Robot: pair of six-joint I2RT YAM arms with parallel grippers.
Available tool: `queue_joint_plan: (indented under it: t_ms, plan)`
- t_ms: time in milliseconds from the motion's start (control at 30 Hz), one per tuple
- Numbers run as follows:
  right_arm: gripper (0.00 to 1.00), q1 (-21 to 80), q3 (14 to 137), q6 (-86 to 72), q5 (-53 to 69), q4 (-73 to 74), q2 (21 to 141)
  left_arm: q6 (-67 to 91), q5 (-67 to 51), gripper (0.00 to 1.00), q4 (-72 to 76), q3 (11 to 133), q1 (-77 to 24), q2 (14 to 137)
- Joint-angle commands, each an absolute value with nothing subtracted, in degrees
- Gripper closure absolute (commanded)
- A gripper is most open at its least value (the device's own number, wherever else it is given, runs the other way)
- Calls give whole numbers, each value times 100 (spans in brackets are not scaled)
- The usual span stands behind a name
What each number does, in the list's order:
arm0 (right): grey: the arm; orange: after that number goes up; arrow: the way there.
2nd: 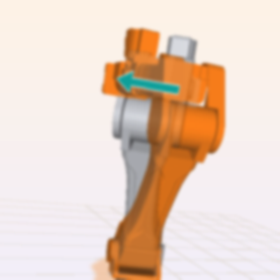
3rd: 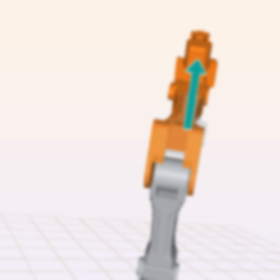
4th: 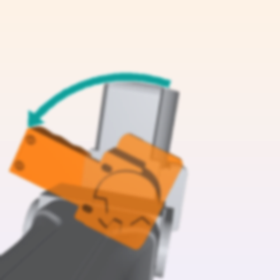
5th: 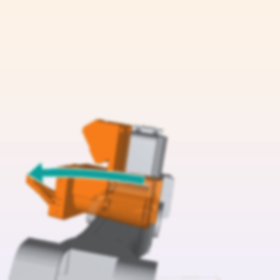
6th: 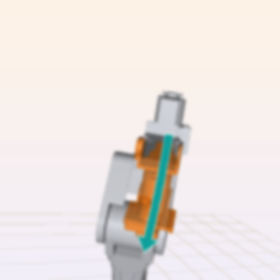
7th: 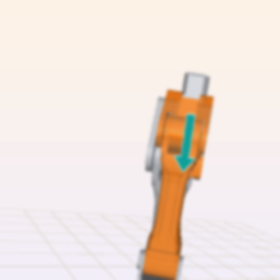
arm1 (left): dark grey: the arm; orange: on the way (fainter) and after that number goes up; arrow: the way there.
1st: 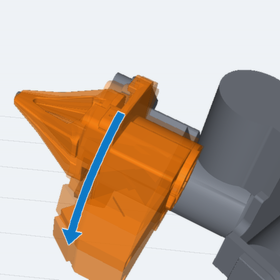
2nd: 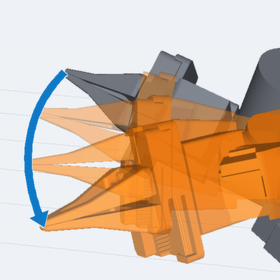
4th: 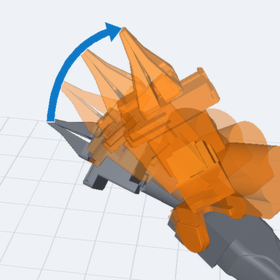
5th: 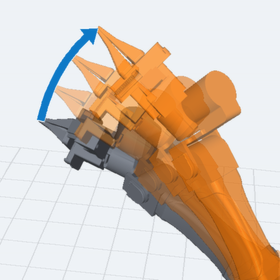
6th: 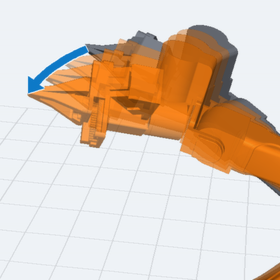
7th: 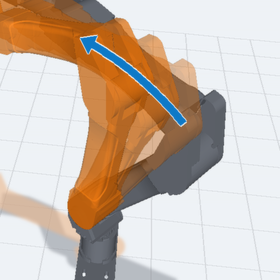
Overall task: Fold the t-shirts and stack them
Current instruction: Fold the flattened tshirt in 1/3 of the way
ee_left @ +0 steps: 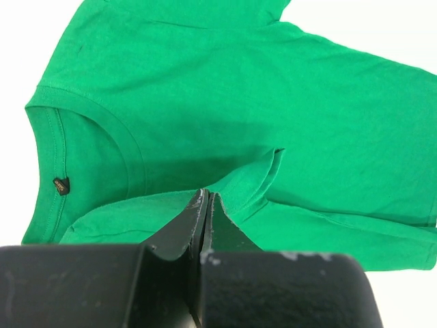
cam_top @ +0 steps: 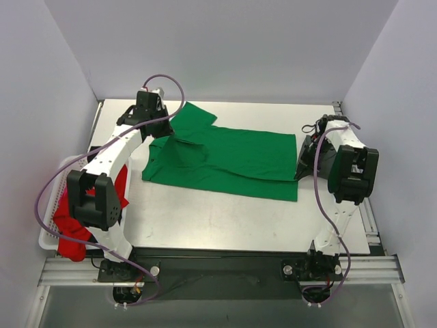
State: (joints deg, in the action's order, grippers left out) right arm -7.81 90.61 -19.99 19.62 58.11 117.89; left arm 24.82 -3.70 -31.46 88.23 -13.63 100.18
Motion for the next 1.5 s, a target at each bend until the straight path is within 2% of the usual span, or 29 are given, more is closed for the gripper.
queue_joint_plan:
  t_ms: [0, 333, 433, 467, 500, 533, 567, 633, 667, 867, 1133, 1467]
  plan:
    - [100, -809, 9264, -2013, 1995, 6144, 11909, 2417, -492, 100, -2768, 8912, -1301, 9940]
    - [100, -817, 9518, -2048, 1951, 6126, 12102, 2373, -563, 100, -2777, 9403, -1292, 10573]
    - [92, -817, 9668, -2100, 1899, 6126, 12111, 2303, -554, 98, -2707, 9780, -1292, 10933]
    - [86, -817, 9703, -2109, 1872, 6109, 12094, 2303, -562, 88, -2698, 9878, -1292, 11038]
    - [71, -817, 9738, -2135, 1863, 6091, 12068, 2311, -562, 76, -2716, 9992, -1283, 11257]
    - [64, -817, 9790, -2144, 1855, 6082, 12033, 2320, -554, 53, -2846, 10150, -1283, 11363]
    - [53, -817, 9808, -2162, 1863, 6030, 11945, 2329, -458, 46, -2909, 10369, -1283, 11451]
    - [47, -817, 9791, -2162, 1872, 5959, 11735, 2329, -335, 36, -2979, 10450, -1283, 11514]
    - [44, -817, 9748, -2153, 1907, 5889, 11664, 2338, -317, 34, -2988, 10354, -1283, 11496]
    - [42, -782, 8941, -2039, 2004, 5626, 11084, 2355, -325, 31, -2874, 9327, -1248, 10943]
    - [45, -773, 7604, -1995, 2030, 5230, 10670, 2461, -378, 32, -2689, 7596, -1187, 9880]
    - [53, -791, 6847, -1969, 1644, 5019, 10538, 2487, -202, 34, -2821, 6584, -1099, 9044]
